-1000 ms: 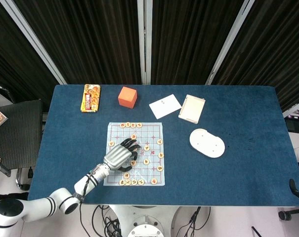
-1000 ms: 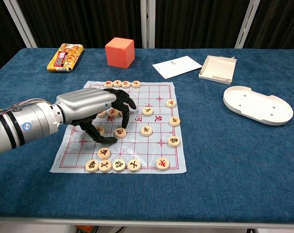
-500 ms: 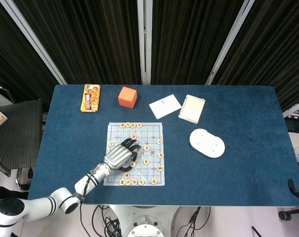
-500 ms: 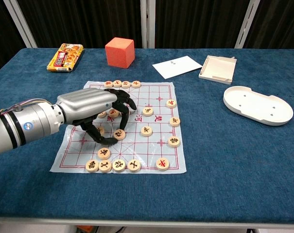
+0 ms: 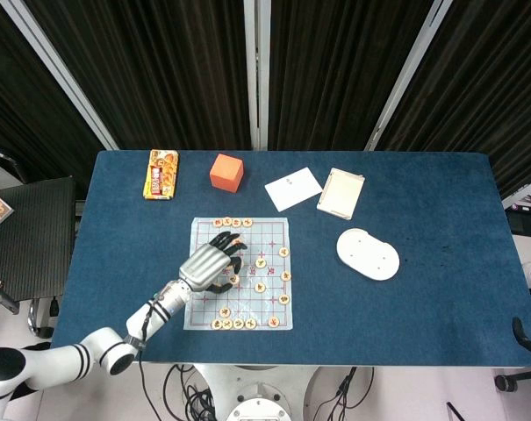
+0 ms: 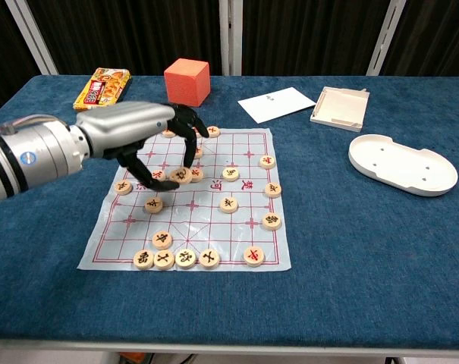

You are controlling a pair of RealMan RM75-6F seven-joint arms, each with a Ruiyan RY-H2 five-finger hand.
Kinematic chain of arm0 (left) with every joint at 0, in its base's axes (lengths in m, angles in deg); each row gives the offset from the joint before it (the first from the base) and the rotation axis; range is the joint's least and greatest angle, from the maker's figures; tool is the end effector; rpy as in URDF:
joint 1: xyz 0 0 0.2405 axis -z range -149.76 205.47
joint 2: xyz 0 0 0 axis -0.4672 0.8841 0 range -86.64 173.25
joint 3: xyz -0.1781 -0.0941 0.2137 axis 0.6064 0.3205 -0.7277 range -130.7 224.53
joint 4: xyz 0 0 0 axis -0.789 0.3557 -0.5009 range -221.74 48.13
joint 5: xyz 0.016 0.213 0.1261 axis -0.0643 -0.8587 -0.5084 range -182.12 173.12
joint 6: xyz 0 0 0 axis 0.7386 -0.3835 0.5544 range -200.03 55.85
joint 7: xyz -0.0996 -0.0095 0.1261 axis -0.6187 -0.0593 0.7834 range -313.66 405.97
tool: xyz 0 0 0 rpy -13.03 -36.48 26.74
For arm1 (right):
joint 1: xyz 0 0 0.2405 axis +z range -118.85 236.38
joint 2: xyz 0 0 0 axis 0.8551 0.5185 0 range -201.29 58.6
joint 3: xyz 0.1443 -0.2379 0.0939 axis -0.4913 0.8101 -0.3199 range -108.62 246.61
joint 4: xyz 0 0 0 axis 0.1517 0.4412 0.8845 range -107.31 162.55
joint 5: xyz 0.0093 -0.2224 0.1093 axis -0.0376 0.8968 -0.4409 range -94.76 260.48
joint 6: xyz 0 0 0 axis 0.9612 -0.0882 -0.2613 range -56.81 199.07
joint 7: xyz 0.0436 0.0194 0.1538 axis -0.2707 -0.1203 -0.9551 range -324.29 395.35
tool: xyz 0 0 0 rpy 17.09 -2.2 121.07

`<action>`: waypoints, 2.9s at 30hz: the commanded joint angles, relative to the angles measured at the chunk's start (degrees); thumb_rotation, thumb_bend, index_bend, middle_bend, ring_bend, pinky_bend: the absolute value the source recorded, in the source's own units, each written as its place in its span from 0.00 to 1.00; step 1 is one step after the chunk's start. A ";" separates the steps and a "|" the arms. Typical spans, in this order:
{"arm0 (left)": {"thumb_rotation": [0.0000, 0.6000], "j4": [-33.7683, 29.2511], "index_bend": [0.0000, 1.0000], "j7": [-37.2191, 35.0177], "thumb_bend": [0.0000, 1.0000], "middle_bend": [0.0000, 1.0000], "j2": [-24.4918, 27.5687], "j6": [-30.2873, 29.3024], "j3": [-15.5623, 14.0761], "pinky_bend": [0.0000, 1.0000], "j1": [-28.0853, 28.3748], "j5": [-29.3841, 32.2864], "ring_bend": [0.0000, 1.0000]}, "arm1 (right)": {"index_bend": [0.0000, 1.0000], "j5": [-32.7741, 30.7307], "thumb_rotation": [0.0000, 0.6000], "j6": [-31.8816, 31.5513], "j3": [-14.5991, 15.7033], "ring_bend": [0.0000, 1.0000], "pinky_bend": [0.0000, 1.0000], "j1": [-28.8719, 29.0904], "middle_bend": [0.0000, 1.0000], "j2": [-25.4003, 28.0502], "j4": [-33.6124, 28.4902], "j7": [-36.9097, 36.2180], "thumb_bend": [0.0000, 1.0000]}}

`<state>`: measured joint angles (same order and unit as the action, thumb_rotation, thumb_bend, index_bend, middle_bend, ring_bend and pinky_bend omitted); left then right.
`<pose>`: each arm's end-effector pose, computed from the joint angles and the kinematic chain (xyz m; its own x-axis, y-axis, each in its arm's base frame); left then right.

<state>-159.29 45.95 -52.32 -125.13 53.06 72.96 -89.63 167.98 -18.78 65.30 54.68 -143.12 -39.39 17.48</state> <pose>-0.1501 0.3806 -0.1079 0.4369 0.2867 0.8526 0.7716 -0.6066 -0.1914 -0.4606 -0.1420 0.1649 0.3981 0.0608 0.9153 -0.9100 0.1521 0.3857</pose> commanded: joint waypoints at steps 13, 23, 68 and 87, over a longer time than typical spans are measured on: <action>1.00 13.19 0.55 -1.09 0.30 0.16 -5.66 13.11 5.15 0.07 8.36 9.46 0.00 | 0.00 2.79 1.00 -2.91 0.51 0.00 0.00 -0.09 0.00 1.41 -3.38 1.83 0.33; 1.00 18.79 0.55 -2.14 0.31 0.16 -7.62 16.45 5.29 0.07 10.80 10.90 0.00 | 0.00 2.67 1.00 -2.60 0.61 0.00 0.00 0.05 0.00 2.69 -5.94 3.58 0.33; 1.00 24.89 0.52 -8.17 0.31 0.16 -9.47 18.32 4.87 0.08 13.71 10.87 0.00 | 0.00 1.41 1.00 -0.50 0.70 0.00 0.00 0.75 0.00 2.14 -4.90 3.61 0.33; 1.00 22.43 0.41 -8.33 0.30 0.16 -7.50 16.93 4.64 0.08 13.61 10.11 0.00 | 0.00 1.19 1.00 -0.36 0.68 0.00 0.00 0.69 0.00 2.38 -5.15 3.69 0.33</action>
<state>-136.26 37.44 -60.26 -107.91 57.70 86.72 -79.51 169.17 -19.14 65.99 55.37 -140.74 -44.54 21.17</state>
